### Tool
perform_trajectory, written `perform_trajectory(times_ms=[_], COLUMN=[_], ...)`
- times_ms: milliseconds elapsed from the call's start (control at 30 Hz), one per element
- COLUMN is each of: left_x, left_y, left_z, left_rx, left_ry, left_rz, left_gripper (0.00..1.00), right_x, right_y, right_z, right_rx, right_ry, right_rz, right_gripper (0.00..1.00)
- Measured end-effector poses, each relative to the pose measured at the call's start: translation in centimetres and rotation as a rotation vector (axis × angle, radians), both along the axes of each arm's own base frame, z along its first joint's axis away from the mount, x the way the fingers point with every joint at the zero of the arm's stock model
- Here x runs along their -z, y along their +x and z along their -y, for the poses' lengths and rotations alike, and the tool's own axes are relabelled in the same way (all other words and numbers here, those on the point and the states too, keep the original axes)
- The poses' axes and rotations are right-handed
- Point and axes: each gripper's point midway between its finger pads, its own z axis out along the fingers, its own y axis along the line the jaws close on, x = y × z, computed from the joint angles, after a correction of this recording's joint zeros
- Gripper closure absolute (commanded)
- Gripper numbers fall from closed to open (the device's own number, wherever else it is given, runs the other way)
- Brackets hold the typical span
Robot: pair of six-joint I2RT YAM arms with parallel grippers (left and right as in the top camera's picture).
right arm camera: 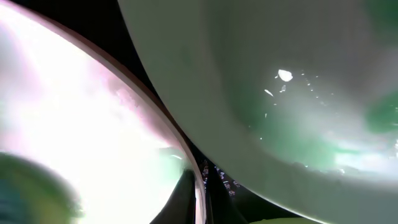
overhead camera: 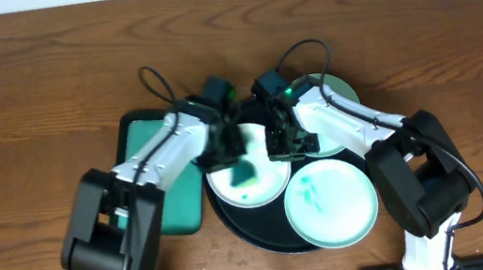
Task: Clean dirty plates on tray and stack at the side
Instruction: 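Scrub the white plate with the sponge while the right gripper holds it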
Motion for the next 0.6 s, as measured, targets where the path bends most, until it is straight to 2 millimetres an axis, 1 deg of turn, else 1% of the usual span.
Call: perform_trajectory(times_ms=[67,133,200,300,367,433,500,600], left_x=[0.0,0.0,0.0,0.0,-0.1,-0.1,-0.1,-0.1], left_y=[0.2,0.2,0.2,-0.1,-0.4,-0.8,-1.4,-2.5], left_z=[-2.1,-3.2,-4.0,-4.6,-4.4,-3.7,-2.7,-0.1], left_rx=[-0.040,-0.059,-0.067,-0.059,-0.037,0.004,0.048,0.126], left_ry=[0.049,0.082,0.114,0.142,0.132,0.099,0.056,-0.019], left_rz=[-0.014,-0.023,-0.023,-0.033,-0.040,-0.052,-0.066,-0.076], left_gripper=[0.93,0.93,0.93,0.93,0.93,0.93,0.93,0.93], right_x=[0.0,-0.1,-0.1,-0.1,-0.1,-0.1,-0.1,-0.1], right_y=[0.0,0.2,0.2,0.1,0.1,0.1,0.1,0.1], right_z=[-0.1,-0.6,-1.1,-1.5,-1.5,-1.5,-1.5,-1.4], right_rx=[0.000,-0.002,-0.009,-0.016,-0.016,-0.016,-0.016,-0.016], right_ry=[0.005,0.025,0.041,0.049,0.048,0.047,0.047,0.045], right_rz=[0.000,0.005,0.008,0.009,0.009,0.010,0.011,0.011], right_gripper=[0.99,0.99,0.99,0.99,0.99,0.99,0.99,0.99])
